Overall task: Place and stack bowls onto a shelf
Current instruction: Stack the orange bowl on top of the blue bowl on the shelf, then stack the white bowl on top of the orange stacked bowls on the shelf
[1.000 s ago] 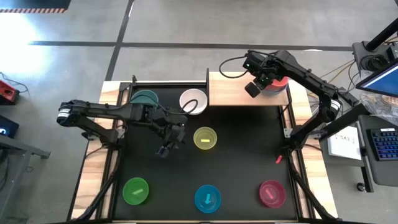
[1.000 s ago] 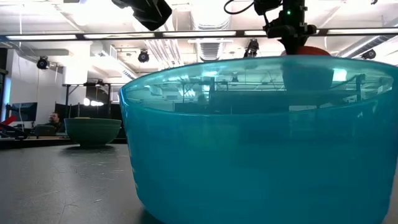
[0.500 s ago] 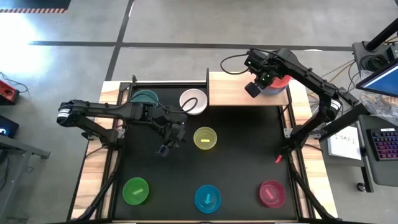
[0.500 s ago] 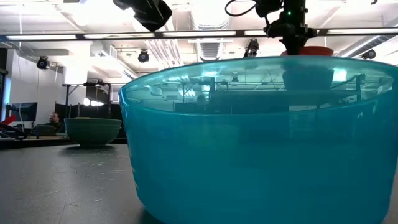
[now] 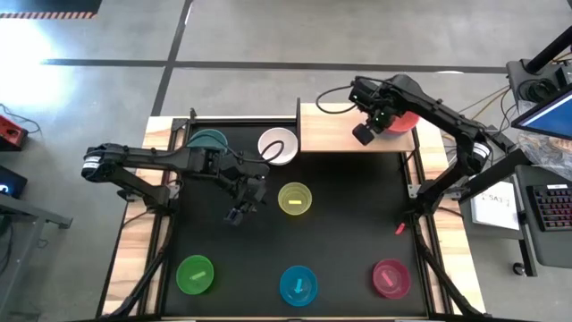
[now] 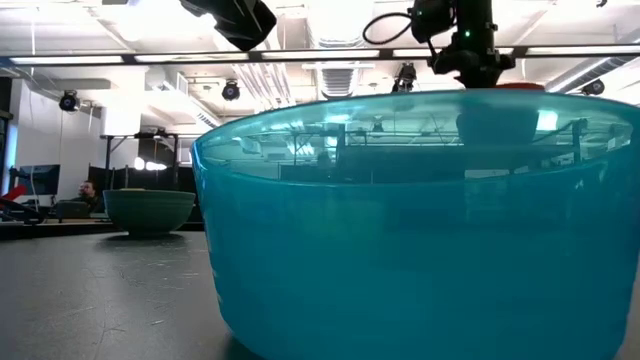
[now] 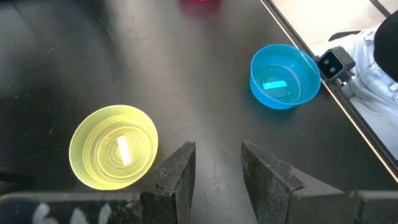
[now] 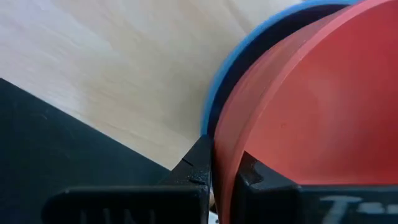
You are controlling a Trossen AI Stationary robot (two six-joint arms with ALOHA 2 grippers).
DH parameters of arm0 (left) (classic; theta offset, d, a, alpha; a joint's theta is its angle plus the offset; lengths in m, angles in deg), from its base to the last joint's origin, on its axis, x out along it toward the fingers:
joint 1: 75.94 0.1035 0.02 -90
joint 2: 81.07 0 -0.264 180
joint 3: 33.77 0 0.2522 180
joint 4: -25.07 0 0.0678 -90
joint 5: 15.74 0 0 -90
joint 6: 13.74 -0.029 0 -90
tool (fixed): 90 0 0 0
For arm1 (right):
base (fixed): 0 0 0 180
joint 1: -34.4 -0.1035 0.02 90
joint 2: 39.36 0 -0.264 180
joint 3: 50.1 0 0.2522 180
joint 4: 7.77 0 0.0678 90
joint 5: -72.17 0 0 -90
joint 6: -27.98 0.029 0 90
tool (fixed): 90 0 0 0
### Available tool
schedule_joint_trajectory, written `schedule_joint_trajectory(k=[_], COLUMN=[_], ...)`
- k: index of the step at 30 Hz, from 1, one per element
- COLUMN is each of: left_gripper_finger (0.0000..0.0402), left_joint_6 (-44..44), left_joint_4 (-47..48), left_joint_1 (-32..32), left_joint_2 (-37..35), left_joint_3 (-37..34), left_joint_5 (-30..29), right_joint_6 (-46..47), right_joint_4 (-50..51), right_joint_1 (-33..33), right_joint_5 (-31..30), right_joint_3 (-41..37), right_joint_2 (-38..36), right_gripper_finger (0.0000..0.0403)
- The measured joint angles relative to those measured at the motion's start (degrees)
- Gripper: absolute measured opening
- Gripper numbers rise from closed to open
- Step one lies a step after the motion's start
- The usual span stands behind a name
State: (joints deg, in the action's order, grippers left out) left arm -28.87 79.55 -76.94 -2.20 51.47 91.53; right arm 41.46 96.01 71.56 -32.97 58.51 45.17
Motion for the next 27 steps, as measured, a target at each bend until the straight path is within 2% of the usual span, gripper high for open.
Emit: schedule_joint_trajectory(k=[6,17,23,27], left_gripper_finger=[0.0111,0.0111,0.0111,0.0111], left_joint_6=[0.00,0.00,0.00,0.06], left_joint_4=[0.05,0.05,0.07,0.05], left_joint_1=[0.00,0.02,0.04,0.10], left_joint_2=[0.00,0.00,0.00,0.00], left_joint_3=[0.00,0.00,0.00,0.00], left_joint_5=[0.01,0.01,0.01,0.01], right_joint_6=[-0.54,-0.98,-1.02,-0.82], right_joint_4=[0.02,-0.01,-0.02,0.04], right_joint_1=[0.00,0.00,0.00,0.00], right_joint_5=[-3.01,-3.09,-4.63,-4.57], right_joint_3=[-1.45,0.57,2.00,5.59], right_joint_2=[-0.05,-0.58,-1.49,-2.03], right_gripper_finger=[0.0014,0.0088,0.0109,0.0113])
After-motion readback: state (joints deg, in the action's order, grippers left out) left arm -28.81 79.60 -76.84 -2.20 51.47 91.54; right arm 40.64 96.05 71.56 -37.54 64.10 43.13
